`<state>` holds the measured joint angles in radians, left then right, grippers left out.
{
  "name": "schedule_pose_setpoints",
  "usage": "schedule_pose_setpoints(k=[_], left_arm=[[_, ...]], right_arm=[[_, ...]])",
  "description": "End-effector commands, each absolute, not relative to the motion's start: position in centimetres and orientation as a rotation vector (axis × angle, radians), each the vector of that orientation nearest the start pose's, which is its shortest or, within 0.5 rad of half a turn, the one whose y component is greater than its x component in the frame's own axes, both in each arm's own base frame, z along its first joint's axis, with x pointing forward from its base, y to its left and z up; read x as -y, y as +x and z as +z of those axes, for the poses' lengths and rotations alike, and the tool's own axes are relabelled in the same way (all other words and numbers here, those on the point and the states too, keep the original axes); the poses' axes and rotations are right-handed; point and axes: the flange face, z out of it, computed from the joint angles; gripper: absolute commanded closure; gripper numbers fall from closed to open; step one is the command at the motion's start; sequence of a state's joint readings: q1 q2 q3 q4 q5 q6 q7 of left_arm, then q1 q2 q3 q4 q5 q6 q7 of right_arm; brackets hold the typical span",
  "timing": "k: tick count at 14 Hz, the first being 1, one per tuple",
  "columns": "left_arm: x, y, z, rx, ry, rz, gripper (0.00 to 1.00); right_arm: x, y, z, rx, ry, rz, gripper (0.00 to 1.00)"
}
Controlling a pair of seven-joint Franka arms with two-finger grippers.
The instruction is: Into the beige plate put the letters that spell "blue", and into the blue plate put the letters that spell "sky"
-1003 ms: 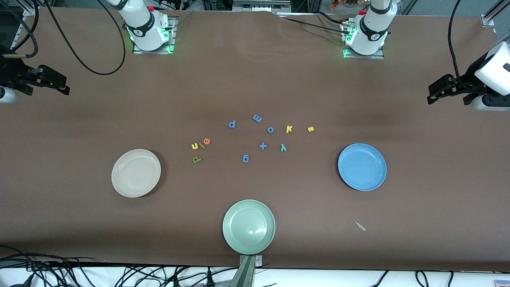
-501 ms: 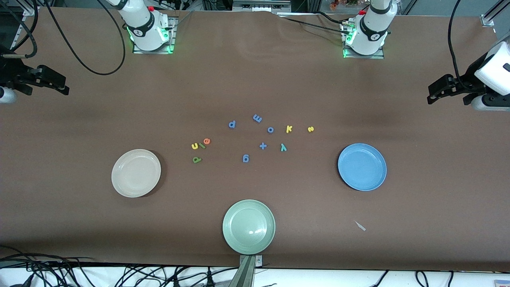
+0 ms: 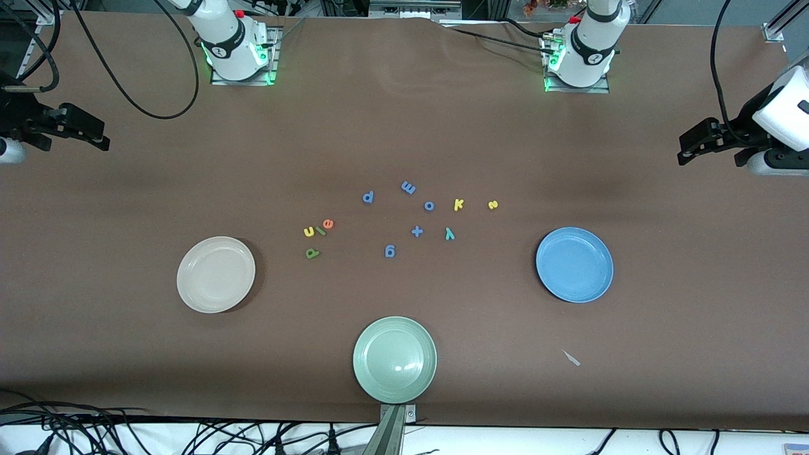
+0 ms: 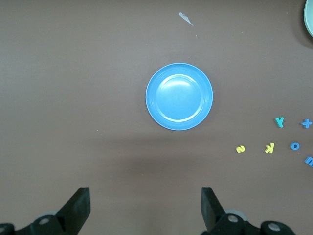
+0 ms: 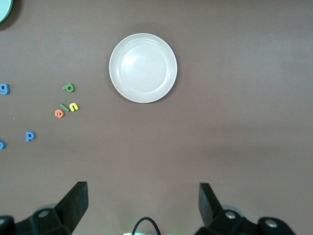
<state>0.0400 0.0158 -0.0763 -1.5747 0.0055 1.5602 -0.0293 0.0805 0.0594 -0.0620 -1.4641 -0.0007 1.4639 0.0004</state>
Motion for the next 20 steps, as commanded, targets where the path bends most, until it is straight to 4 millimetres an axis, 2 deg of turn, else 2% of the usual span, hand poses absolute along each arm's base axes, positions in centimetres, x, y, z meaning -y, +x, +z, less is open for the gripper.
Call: schedule_pose_setpoints(k=[1,7,9,11,12,14,16,17,18,20], left_arm=[[2.0,55.9,62.0,-0.048,-3.142,0.053,0.00],[1.9,55.9,62.0,-0.048,-3.144,0.053,0.00],[2.1,55.9,61.9,-0.051,-3.143,0.055,0.00],[2.2,56.0,61.1,-0.046,-3.141,0.098,0.00],[2.3,56.1,61.0,-0.046,-3.141,0.101,0.00],[2.4,55.9,60.4,-0.056,-3.150,0.140,0.00],[3.0,56.2,59.4,-0.083,-3.150,0.194,0.00],[4.1,56.3,58.8,-0.114,-3.147,0.213,0.00],[4.5,56.6,57.9,-0.124,-3.145,0.240,0.00],[6.4,57.2,56.1,-0.176,-3.139,0.291,0.00]], right_arm=[[-1.1,55.5,63.6,0.014,-3.128,0.091,0.00],[-0.7,55.7,63.3,0.006,-3.136,0.096,0.00],[0.6,55.8,63.3,-0.032,-3.128,0.091,0.00],[0.9,55.8,63.2,-0.037,-3.130,0.096,0.00],[0.8,56.2,62.6,-0.042,-3.129,0.115,0.00],[-0.2,57.4,59.9,-0.014,-3.131,0.191,0.00],[-0.9,57.7,58.1,0.044,-3.121,0.258,0.00],[-2.4,57.9,57.7,0.075,-3.098,0.262,0.00],[-5.4,58.6,56.1,0.109,-3.084,0.290,0.00],[-9.7,59.8,53.3,0.068,-3.102,0.303,0.00]])
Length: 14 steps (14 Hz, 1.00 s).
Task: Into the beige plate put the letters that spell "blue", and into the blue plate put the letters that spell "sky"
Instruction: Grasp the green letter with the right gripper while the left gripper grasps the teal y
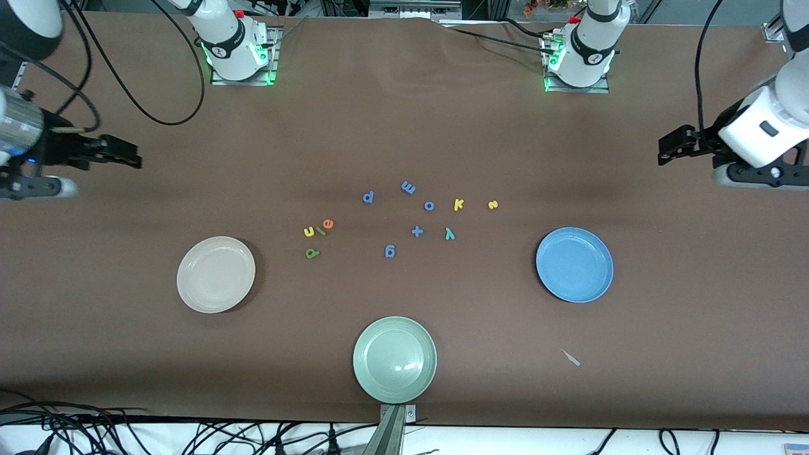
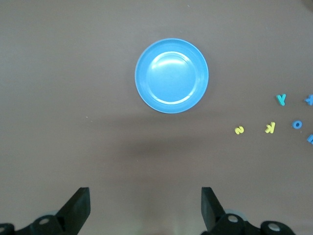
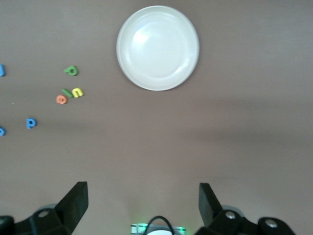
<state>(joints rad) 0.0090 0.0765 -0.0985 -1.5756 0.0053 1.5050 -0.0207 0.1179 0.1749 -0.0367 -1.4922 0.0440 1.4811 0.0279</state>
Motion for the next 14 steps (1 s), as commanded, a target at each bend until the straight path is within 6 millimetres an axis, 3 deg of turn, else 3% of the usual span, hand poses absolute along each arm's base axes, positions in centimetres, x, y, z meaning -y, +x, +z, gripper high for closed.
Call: schedule_pose_setpoints(k=[1,5,8,11,13,14], left_arm=[[8.0,57.6,54.6,-0.207,-3.131,0.332,0.00],[14.8,59.2,49.1,-0.335,-3.109,0.389,0.00],[19.7,60.0,44.8,-0.215,-3.125,0.389,0.00],[24.4,60.5,40.0,-0.070,-3.155,0.383,0.00],[27.5,60.5,36.5,-0.081,-3.164,0.370,0.00],[28.7,60.4,34.7,-0.097,-3.167,0.372,0.00]], right_arm=[[-11.3,60.3,52.2,0.064,-3.108,0.302,0.00],[-15.8,62.4,46.8,0.047,-3.087,0.273,0.00],[-19.4,63.4,41.7,-0.016,-3.088,0.269,0.00],[-21.5,63.4,36.1,0.010,-3.082,0.255,0.00],[-22.3,62.4,32.6,-0.078,-3.089,0.196,0.00],[-23.8,61.6,30.7,-0.069,-3.091,0.153,0.00]])
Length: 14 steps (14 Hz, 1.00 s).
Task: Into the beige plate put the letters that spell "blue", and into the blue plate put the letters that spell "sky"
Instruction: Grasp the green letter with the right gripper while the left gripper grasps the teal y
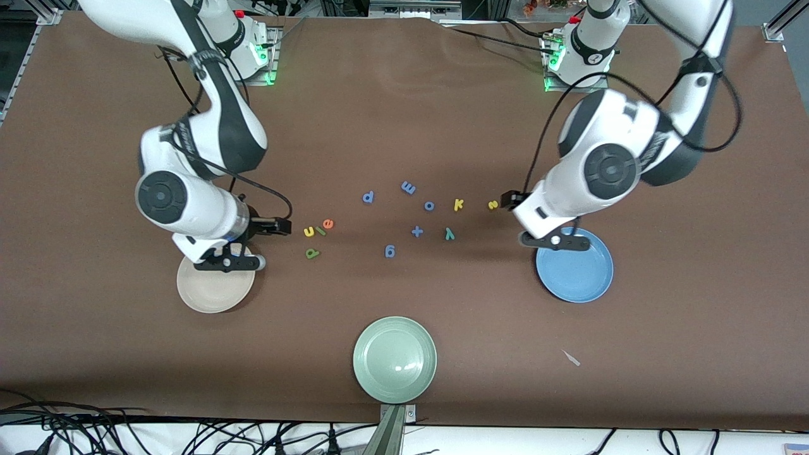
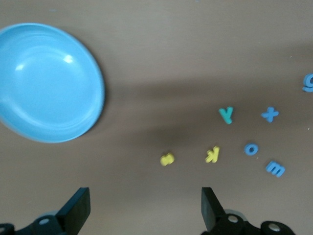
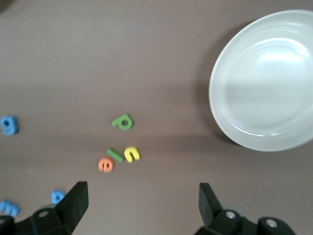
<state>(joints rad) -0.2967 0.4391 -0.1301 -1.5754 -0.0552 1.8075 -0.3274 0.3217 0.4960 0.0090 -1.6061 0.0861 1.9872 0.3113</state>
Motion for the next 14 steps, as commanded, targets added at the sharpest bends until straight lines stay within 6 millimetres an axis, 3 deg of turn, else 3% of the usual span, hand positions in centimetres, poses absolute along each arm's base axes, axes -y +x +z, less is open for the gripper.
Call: schedule_pose_setpoints(k=[1,2,8,12,14], left_arm=[[30.2,60.1,32.9,-0.109,-3.173,0.386,0.00],[32.1,59.6,31.6,-0.094,-3.179,0.375,0.00],[36.9,59.2,22.4,0.195,-3.210,0.231,0.00],[37.5,58.9,19.2,0.255,-3.218,0.193,0.00],[38.8,57.8,17.6,0.269,-3.215,0.186,0.07]], right_arm=[[-24.1,61.7,29.0,-0.043,-3.109,0.115,0.00],[-25.1,61.7,27.6,0.015,-3.138,0.091,0.00],[-26.1,63.0,21.5,-0.089,-3.135,0.050,0.00],[-28.4,62.8,18.3,-0.141,-3.127,0.022,0.00],[-28.5,62.8,17.8,-0.144,-3.125,0.002,0.01]])
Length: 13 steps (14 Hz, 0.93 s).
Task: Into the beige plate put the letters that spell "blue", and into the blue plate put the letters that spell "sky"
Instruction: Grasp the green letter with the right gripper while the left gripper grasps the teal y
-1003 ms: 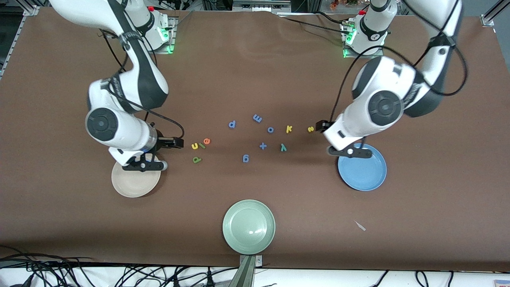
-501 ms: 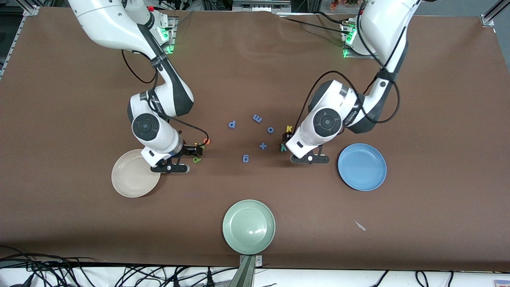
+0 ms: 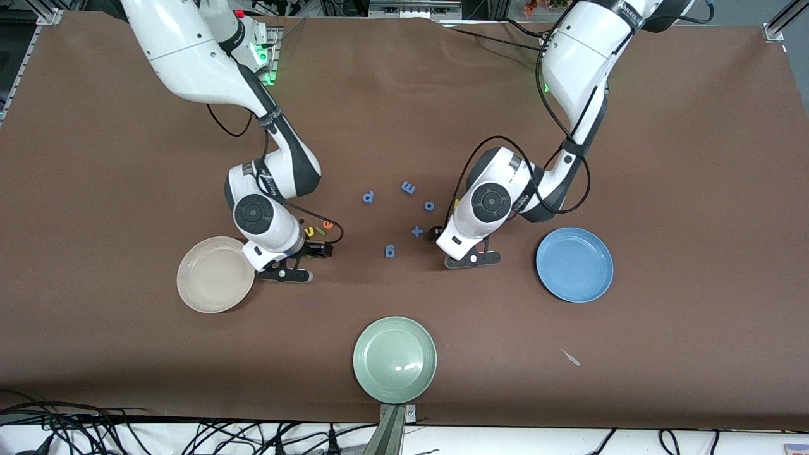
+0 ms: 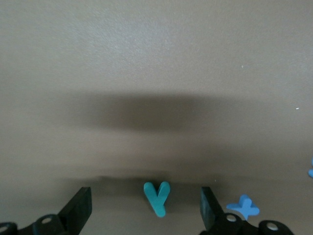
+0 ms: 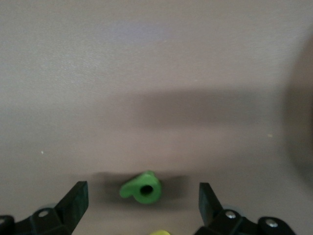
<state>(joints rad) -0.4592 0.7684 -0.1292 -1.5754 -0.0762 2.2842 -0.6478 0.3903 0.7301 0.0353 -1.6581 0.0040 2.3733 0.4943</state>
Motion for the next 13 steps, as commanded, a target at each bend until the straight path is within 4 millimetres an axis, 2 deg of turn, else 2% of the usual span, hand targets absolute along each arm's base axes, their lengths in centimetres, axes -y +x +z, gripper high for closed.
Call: schedule_pose_setpoints(k=[1,2,3,4,5,6,8,10,11,13], left_arm=[[39.2,57.5,17.4,0.284,-3.209,0.188,0.11],[39.2,57.5,17.5,0.269,-3.204,0.174,0.22],[39.1,57.5,17.4,0.245,-3.192,0.159,0.29],[39.2,57.5,17.4,0.241,-3.187,0.151,0.34],[39.2,57.5,17.3,0.254,-3.183,0.152,0.34],[39.2,57.3,17.0,0.269,-3.179,0.158,0.42],[39.3,56.9,16.7,0.259,-3.172,0.169,0.71],[39.3,56.9,16.7,0.255,-3.172,0.168,0.93],[39.1,56.9,17.0,0.234,-3.158,0.166,1.00],[38.5,57.2,18.5,0.180,-3.109,0.169,1.00]], right_arm=[[-28.5,62.8,17.8,-0.142,-3.126,0.001,0.01],[-28.4,62.8,17.8,-0.142,-3.128,0.000,0.06],[-28.5,62.7,17.6,-0.143,-3.129,0.007,0.11],[-28.3,62.6,17.5,-0.145,-3.133,0.017,0.18],[-28.3,62.4,17.4,-0.140,-3.135,0.026,0.25],[-28.3,62.4,17.4,-0.145,-3.132,0.031,0.33],[-28.4,62.1,17.3,-0.190,-3.136,0.053,0.46],[-28.4,61.9,17.4,-0.193,-3.143,0.071,0.59],[-28.3,61.8,17.5,-0.193,-3.148,0.086,0.67],[-28.0,62.0,17.7,-0.190,-3.150,0.088,0.81]])
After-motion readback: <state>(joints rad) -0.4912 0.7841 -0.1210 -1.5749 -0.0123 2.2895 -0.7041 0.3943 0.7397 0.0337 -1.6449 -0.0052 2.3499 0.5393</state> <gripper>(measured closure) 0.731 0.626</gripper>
